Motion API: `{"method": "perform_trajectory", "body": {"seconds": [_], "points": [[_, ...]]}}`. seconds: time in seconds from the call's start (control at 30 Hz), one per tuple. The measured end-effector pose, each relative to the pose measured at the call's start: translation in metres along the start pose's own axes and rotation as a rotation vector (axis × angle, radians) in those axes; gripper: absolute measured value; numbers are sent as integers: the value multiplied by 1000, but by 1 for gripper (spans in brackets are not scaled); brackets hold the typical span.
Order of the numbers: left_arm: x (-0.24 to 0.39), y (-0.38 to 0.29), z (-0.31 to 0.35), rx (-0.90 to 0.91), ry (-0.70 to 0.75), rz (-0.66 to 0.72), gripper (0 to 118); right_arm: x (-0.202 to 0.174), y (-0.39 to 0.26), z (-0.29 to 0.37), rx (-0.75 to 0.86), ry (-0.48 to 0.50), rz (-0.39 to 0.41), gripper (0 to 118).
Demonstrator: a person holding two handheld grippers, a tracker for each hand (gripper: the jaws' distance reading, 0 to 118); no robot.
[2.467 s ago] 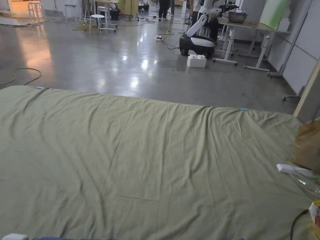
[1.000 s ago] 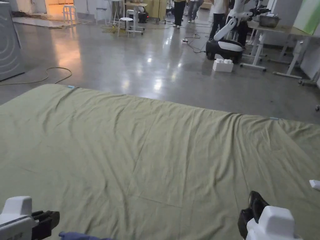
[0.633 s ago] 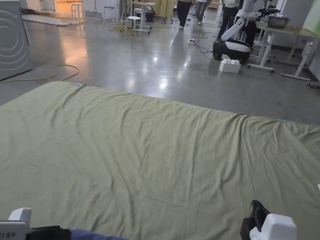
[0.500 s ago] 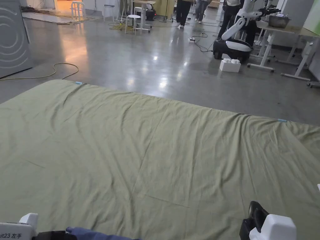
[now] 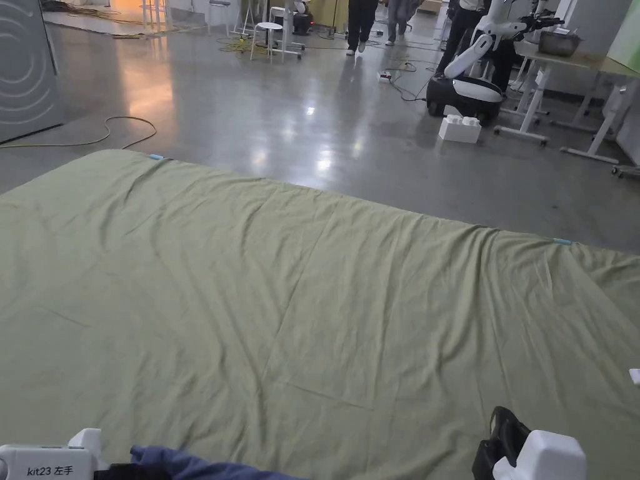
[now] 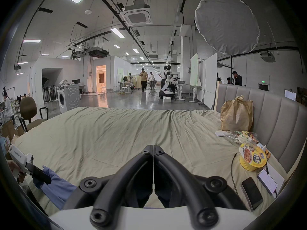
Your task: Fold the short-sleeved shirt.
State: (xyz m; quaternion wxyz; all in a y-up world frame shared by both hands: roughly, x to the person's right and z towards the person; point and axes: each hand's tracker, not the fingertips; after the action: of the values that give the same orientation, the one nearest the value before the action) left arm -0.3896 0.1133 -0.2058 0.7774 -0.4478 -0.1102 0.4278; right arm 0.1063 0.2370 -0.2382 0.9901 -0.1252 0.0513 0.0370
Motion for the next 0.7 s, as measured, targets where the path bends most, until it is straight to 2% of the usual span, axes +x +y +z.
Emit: {"method": "perform_trajectory", "body": {"seconds": [0.1, 0.23, 0.4, 0.57, 0.7], "points": [[10, 2, 11, 35, 41, -88, 8, 1, 0, -1, -3, -1, -1, 1], [25, 12, 34, 77, 33, -105, 8, 3, 1, -4, -4, 2, -2, 1], [41, 28, 72, 121, 118, -158, 8, 3, 1, -5, -2, 7, -5, 1], [53, 38, 106, 144, 327, -228, 8, 3, -1, -6, -3, 15, -10, 1], [70, 32, 108, 136, 387, -239, 8, 1, -3, -7, -7, 23, -17, 1]]}}
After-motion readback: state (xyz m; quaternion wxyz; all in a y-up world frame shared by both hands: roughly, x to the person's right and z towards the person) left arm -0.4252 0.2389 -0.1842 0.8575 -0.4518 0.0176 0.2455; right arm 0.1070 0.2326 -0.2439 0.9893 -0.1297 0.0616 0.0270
